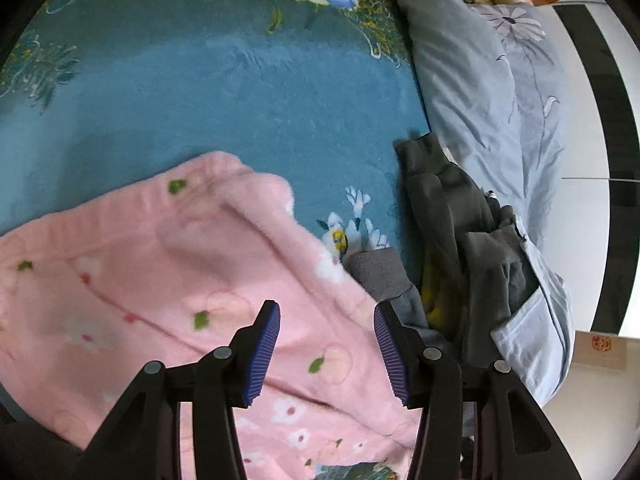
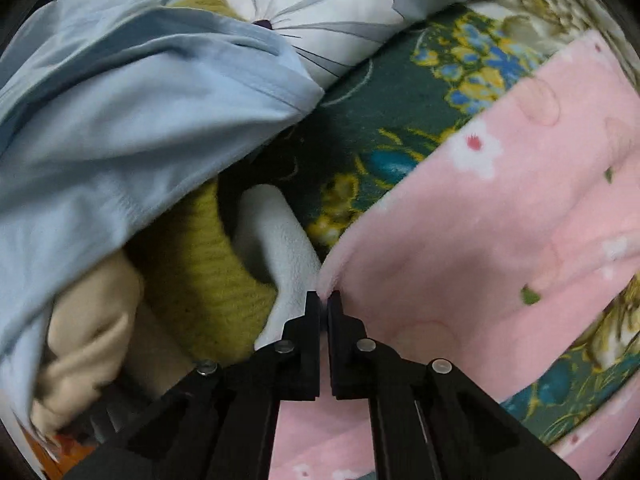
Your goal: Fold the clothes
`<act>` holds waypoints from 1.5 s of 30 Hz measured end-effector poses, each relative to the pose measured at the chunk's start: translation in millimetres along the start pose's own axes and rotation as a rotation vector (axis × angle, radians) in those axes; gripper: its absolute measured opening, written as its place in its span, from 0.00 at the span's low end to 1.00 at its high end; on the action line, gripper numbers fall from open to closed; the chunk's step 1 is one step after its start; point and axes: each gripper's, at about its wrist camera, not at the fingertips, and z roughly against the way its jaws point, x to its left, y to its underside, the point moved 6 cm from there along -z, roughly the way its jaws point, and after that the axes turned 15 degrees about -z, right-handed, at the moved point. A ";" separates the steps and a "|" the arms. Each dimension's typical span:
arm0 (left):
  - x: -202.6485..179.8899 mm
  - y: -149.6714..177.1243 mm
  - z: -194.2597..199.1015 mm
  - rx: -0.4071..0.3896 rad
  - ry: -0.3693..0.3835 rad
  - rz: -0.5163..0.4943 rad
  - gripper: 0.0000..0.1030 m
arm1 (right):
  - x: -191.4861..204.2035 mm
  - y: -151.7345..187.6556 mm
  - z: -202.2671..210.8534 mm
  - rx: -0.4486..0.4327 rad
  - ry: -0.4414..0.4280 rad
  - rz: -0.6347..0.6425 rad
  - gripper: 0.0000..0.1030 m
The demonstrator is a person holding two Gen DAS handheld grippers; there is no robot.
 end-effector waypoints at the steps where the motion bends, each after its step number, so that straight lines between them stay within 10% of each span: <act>1: 0.4 -2.8 -4.4 0.006 -0.002 0.009 0.52 | -0.2 1.2 0.4 -0.002 0.013 0.004 0.03; 16: 32.5 2.0 -30.9 0.040 -0.023 0.167 0.48 | -69.9 68.5 120.2 -0.004 -0.085 0.293 0.03; 21: 25.2 14.1 -20.6 0.020 -0.046 0.053 0.04 | -86.8 75.5 132.1 -0.002 -0.057 0.305 0.03; 45: 86.2 75.0 127.2 -0.141 -0.053 -0.151 0.04 | -98.6 166.2 182.0 -0.052 0.184 0.583 0.03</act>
